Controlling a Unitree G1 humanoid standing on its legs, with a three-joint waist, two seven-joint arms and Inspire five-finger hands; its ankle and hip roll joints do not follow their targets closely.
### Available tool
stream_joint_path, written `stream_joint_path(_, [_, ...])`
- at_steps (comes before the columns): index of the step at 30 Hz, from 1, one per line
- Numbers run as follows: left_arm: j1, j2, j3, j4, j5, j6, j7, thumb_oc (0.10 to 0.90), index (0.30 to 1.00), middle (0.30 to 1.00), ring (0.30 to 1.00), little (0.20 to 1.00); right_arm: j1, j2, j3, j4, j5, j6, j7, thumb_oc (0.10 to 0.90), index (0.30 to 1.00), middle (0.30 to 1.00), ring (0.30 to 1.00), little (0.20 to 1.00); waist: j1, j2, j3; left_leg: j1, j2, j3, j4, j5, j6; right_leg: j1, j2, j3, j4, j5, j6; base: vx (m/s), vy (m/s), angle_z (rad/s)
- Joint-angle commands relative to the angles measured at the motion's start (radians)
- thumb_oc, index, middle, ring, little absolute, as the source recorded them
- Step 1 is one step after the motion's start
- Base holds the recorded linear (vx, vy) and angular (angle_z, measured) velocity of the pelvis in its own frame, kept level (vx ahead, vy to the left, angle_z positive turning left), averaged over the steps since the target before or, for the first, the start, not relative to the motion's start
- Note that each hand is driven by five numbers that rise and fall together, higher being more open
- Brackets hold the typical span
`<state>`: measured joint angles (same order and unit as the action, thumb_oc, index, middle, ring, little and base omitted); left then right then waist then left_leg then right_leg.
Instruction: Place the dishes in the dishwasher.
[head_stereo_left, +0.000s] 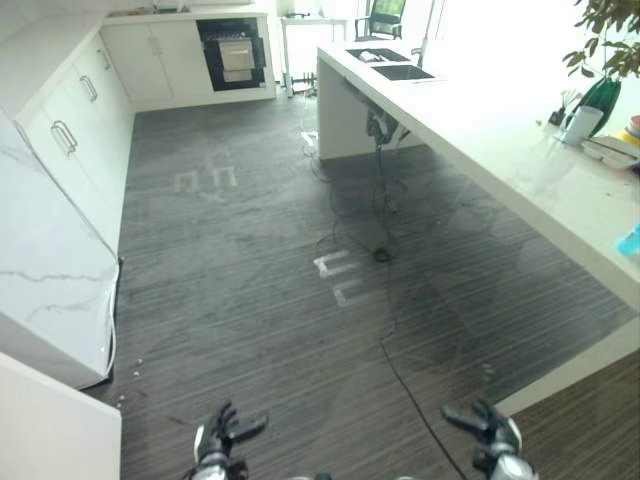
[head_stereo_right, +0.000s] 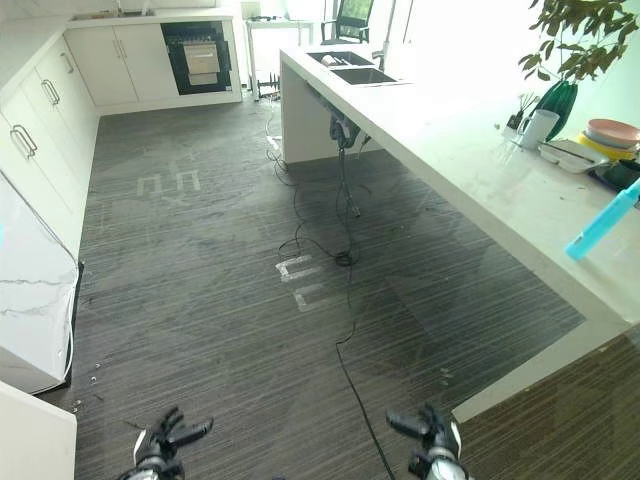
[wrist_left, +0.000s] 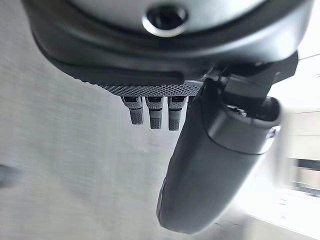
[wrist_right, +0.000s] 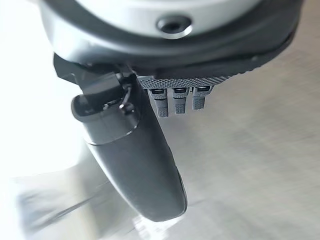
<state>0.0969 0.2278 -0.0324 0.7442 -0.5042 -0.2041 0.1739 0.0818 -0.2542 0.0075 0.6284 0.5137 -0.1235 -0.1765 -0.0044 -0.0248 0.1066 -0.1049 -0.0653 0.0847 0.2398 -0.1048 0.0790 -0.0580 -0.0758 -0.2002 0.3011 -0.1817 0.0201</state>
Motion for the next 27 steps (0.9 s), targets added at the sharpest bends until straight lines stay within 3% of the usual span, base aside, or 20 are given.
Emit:
stream_joint_path(1, [-0.027,0.068,0.057,-0.104,-0.013,-0.09,0.025,0.8,0.9,0.9,0.9,0.9,-0.029,-0.068,-0.029,-0.119,-0.057,-0.065,-0.021,0.8,0.9,0.9,0.9,0.9,0.007,0.001,-0.007,0.041,0.07,0.003,0.06,-0.124,-0.094,-0.003,-0.005,0.02,-0.001,0.015,0.072,0.01,-0.05,0.07])
stream_joint_path(7, [0.022,0.073,0.121,-0.308,-0.03,-0.115,0.018,0.8,0.9,0.9,0.9,0.9,0.001,-0.062,-0.054,-0.34,-0.156,-0.091,-0.008,0.8,0.9,0.9,0.9,0.9,0.0,-0.003,0.002,0.048,0.077,0.0,0.06,-0.118,-0.097,-0.004,0.008,0.021,-0.001,0.009,0.06,0.03,-0.083,0.04])
stream_joint_path(10, [0.028,0.07,0.13,-0.355,-0.047,-0.125,0.014,0.8,0.9,0.9,0.9,0.9,-0.009,-0.075,-0.051,-0.404,-0.161,-0.099,0.002,0.8,0.9,0.9,0.9,0.9,0.005,-0.006,0.019,0.064,0.083,0.005,0.06,-0.086,-0.109,-0.002,0.015,0.023,-0.001,0.007,0.045,0.05,-0.09,0.0])
stream_joint_path(11, [0.031,0.067,0.132,-0.374,-0.055,-0.132,0.011,0.8,0.9,0.9,0.9,0.9,-0.013,-0.084,-0.055,-0.433,-0.152,-0.101,0.019,0.8,0.9,0.9,0.9,0.9,0.01,-0.016,0.035,0.065,0.078,0.024,0.06,-0.06,-0.116,0.002,0.009,0.027,-0.001,0.007,0.036,0.08,-0.119,-0.01])
stream_joint_path(12, [0.033,0.069,0.131,-0.39,-0.062,-0.136,0.0,0.8,0.9,0.9,0.9,0.9,-0.013,-0.095,-0.058,-0.457,-0.154,-0.106,0.031,0.8,0.9,0.9,0.9,0.9,0.014,-0.034,0.05,0.067,0.074,0.061,0.06,0.024,-0.129,0.008,-0.006,0.034,-0.001,0.006,0.024,0.08,-0.165,-0.06])
stream_joint_path(13, [0.038,0.073,0.131,-0.411,-0.061,-0.139,-0.017,0.8,0.9,0.9,0.9,0.9,-0.015,-0.112,-0.061,-0.488,-0.135,-0.107,0.059,0.8,0.9,0.9,0.9,0.9,0.02,-0.055,0.078,0.025,0.07,0.072,0.154,0.1,-0.146,0.012,-0.021,0.044,-0.001,0.013,0.008,0.06,-0.133,-0.09])
stream_joint_path(14, [0.039,0.075,0.131,-0.416,-0.059,-0.138,-0.021,0.8,0.9,0.9,0.9,0.9,-0.015,-0.114,-0.063,-0.494,-0.134,-0.107,0.064,0.8,0.9,0.9,0.9,0.9,0.019,-0.054,0.081,0.012,0.074,0.071,0.174,0.105,-0.149,0.012,-0.02,0.043,-0.001,0.014,0.005,0.05,-0.091,-0.1])
stream_joint_path(16, [0.042,0.078,0.123,-0.434,-0.047,-0.139,-0.027,0.8,0.9,0.9,0.9,0.9,-0.013,-0.118,-0.067,-0.512,-0.147,-0.113,0.081,0.8,0.9,0.9,0.9,0.9,0.017,-0.05,0.095,-0.02,0.093,0.081,0.204,0.137,-0.157,0.015,-0.015,0.039,-0.001,0.019,0.0,0.13,0.003,0.07])
stream_joint_path(17, [0.043,0.082,0.108,-0.465,-0.048,-0.129,-0.031,0.8,0.9,0.9,0.9,0.9,-0.011,-0.121,-0.066,-0.54,-0.162,-0.119,0.102,0.8,0.9,0.9,0.9,0.9,0.013,-0.031,0.115,-0.048,0.141,0.149,0.078,0.165,-0.162,0.032,-0.005,0.033,-0.001,0.008,0.012,0.24,0.072,0.15])
stream_joint_path(19, [0.049,0.085,0.106,-0.485,-0.068,-0.118,-0.031,0.8,0.9,0.9,0.9,0.9,-0.009,-0.125,-0.064,-0.559,-0.166,-0.114,0.112,0.8,0.9,0.9,0.9,0.9,0.014,-0.004,0.126,-0.098,0.187,0.172,0.06,0.139,-0.164,0.051,0.016,0.031,-0.001,-0.009,0.023,0.27,0.137,0.18])
stream_joint_path(20, [0.057,0.089,0.107,-0.499,-0.086,-0.114,-0.035,0.8,0.9,0.9,0.9,0.9,-0.003,-0.133,-0.064,-0.577,-0.16,-0.113,0.125,0.8,0.9,0.9,0.9,0.9,0.02,0.027,0.127,-0.167,0.226,0.156,0.06,0.137,-0.178,0.069,0.045,0.034,-0.001,-0.025,0.03,0.2,0.122,0.29])
stream_joint_path(21, [0.058,0.089,0.107,-0.5,-0.087,-0.114,-0.036,0.8,0.9,0.9,0.9,0.9,-0.002,-0.134,-0.065,-0.578,-0.159,-0.113,0.126,0.8,0.9,0.9,0.9,0.9,0.019,0.029,0.125,-0.173,0.228,0.154,0.06,0.138,-0.179,0.069,0.047,0.033,-0.001,-0.026,0.03,0.32,0.17,0.25])
stream_joint_path(23, [0.09,0.092,0.111,-0.532,-0.094,-0.13,-0.045,0.8,0.9,0.9,0.9,0.9,0.019,-0.15,-0.08,-0.617,-0.115,-0.121,0.165,0.8,0.9,0.9,0.9,0.9,0.037,0.052,0.126,-0.261,0.243,0.055,0.06,0.165,-0.199,0.112,0.09,0.08,-0.001,-0.065,0.026,0.38,0.204,0.03])
stream_joint_path(25, [0.102,0.083,0.112,-0.542,-0.084,-0.143,-0.041,0.8,0.9,0.9,0.9,0.9,0.021,-0.152,-0.086,-0.627,-0.058,-0.118,0.189,0.8,0.9,0.9,0.9,0.9,0.036,0.055,0.123,-0.257,0.247,0.065,0.06,0.152,-0.196,0.127,0.091,0.088,-0.001,-0.08,0.021,0.32,0.204,-0.4])
stream_joint_path(27, [0.094,0.082,0.1,-0.541,-0.07,-0.147,-0.025,0.8,0.9,0.9,0.9,0.9,0.038,-0.145,-0.101,-0.639,-0.04,-0.131,0.197,0.8,0.9,0.9,0.9,0.9,0.024,0.053,0.103,-0.227,0.254,0.116,0.06,0.13,-0.182,0.149,0.074,0.085,-0.001,-0.09,0.029,0.4,0.23,-0.56])
